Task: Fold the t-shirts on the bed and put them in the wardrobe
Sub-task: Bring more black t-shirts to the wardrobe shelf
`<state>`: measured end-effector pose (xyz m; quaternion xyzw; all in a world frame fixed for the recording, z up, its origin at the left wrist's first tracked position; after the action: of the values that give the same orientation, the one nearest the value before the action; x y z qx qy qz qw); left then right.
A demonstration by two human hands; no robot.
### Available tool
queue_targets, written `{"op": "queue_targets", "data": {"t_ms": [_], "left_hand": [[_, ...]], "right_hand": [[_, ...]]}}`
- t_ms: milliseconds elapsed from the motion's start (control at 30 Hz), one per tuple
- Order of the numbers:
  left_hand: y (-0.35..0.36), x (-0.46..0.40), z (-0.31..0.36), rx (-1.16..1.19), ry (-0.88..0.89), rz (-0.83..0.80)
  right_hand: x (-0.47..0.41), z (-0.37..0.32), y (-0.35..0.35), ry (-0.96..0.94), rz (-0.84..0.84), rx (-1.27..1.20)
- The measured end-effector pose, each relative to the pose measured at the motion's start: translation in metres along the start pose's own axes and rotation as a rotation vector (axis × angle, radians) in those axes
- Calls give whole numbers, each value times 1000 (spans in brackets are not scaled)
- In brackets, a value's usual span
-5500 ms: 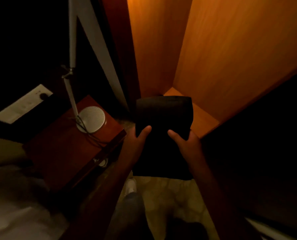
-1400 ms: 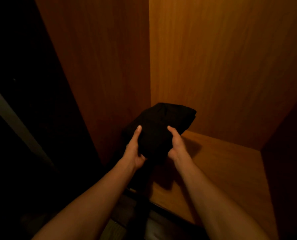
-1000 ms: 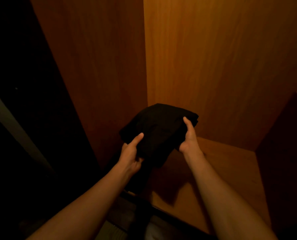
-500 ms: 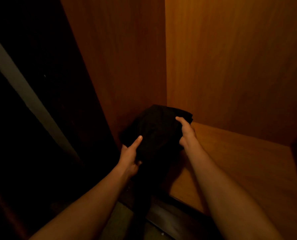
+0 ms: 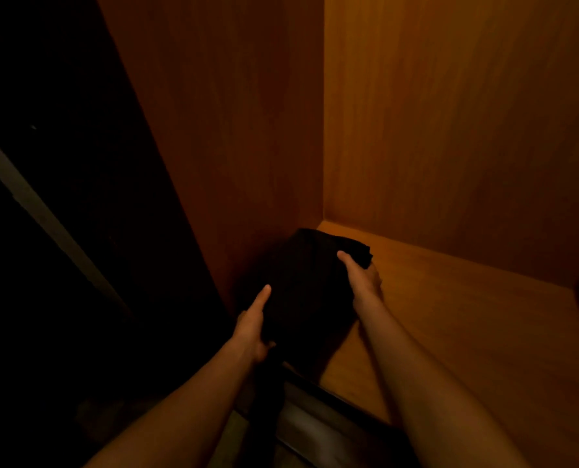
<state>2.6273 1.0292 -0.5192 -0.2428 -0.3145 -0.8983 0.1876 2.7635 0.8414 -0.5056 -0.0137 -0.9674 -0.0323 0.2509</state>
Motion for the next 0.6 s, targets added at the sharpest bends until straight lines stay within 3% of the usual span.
{"op": "queue_targets", "data": {"t_ms": [133, 200, 333, 467, 600], "left_hand": [[-1, -5, 0, -23, 88, 49], [-3, -7, 2, -25, 153, 67], [-6, -5, 8, -54, 259, 118], [-7, -7, 4, 62, 224, 77], [-5, -9, 1, 159, 200, 31]], "right_hand": [[-10, 3, 5, 38, -65, -143], [-13, -4, 5, -57, -29, -98], [-18, -15, 22, -176, -153, -153], [-26, -6, 38, -120, -245, -307], [-35, 4, 42, -55, -247, -239]]}}
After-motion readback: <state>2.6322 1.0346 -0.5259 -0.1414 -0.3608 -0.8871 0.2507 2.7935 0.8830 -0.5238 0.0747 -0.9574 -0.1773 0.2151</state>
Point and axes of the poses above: each hand's wrist, its own x-axis away from the middle knuckle, its own y-axis out of the palm, z = x × y, the point moved 6 cm from there along -x, towards the middle knuckle, and after that the axes turned 9 degrees about -z, right-handed, at the moved point
